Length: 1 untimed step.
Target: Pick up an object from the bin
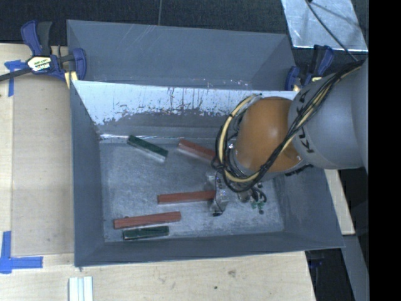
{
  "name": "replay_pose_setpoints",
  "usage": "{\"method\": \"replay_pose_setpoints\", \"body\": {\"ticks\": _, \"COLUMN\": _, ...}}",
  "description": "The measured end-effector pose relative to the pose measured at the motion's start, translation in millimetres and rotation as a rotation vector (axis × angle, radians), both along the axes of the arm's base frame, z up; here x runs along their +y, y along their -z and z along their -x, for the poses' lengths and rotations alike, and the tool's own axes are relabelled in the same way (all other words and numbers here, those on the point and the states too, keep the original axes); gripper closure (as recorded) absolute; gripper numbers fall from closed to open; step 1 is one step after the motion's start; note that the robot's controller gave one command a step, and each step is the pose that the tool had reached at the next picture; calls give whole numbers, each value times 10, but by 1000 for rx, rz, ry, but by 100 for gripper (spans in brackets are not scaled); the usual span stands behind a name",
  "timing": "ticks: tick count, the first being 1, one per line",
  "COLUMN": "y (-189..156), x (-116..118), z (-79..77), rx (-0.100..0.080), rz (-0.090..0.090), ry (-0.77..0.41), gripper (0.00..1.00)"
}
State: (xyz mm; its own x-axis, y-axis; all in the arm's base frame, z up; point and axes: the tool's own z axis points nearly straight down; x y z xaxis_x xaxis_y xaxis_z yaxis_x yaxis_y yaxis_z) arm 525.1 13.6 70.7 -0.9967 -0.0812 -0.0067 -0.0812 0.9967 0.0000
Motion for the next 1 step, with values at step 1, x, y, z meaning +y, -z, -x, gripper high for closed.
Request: {"method": "replay_pose_setpoints", "body": {"ticks": 1, "y": -1305, "x": 16, "z": 262, "rx": -3, "rz": 2, "ry": -241, "gripper": 100}}
